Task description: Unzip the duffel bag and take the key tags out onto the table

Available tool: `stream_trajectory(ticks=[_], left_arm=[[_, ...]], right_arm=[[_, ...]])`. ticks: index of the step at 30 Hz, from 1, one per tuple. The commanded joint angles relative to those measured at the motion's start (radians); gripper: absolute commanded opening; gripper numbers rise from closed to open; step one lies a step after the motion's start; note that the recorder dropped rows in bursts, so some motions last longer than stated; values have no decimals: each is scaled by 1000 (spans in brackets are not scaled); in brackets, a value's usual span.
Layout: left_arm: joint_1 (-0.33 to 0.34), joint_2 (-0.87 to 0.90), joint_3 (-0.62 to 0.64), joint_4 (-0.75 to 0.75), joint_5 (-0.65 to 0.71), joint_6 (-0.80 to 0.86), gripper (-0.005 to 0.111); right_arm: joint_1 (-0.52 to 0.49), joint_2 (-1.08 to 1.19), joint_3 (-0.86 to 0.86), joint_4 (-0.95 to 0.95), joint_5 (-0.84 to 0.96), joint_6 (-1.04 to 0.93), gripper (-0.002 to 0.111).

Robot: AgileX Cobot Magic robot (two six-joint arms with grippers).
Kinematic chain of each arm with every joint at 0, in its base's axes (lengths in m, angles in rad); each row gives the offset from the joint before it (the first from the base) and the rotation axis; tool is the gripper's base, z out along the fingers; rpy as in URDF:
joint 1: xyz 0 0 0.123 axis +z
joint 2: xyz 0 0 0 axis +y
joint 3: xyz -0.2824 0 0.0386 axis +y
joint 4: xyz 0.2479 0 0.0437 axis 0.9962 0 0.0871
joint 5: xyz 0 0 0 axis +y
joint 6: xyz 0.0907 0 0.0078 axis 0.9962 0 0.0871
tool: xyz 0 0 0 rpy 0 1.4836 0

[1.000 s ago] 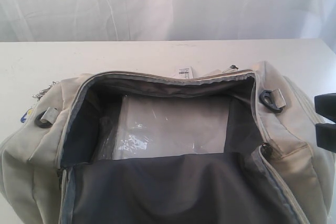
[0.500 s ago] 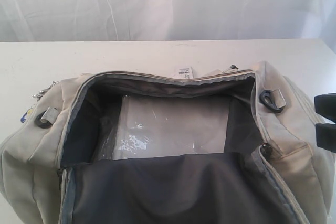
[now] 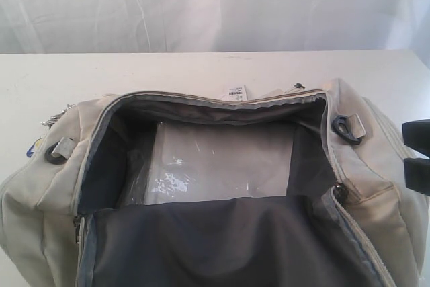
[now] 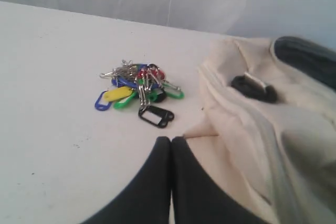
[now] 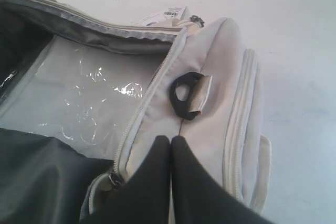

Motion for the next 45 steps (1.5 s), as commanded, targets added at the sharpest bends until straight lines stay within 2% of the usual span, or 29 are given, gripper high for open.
stream_trajectory(ticks=[1,9,12,17,21,30,45], left_arm=[[-1,-5,7,-10,184,290,0],[-16,-5,7,-15,182,323,0],[1,-5,7,-15,182,334,0],[12,-5,7,-7,181,283,0],[12,-5,7,75,178,205,0],[103,-5,7,64,178,199,0],[100,-5,7,61,168,202,0]], right_arm=[[3,-1,6,1,-9,-11,0],[3,-1,6,1,-9,-11,0],[3,-1,6,1,-9,-11,0],[3,-1,6,1,-9,-11,0],[3,-1,6,1,-9,-11,0],[3,-1,6,1,-9,-11,0],[3,-1,6,1,-9,-11,0]])
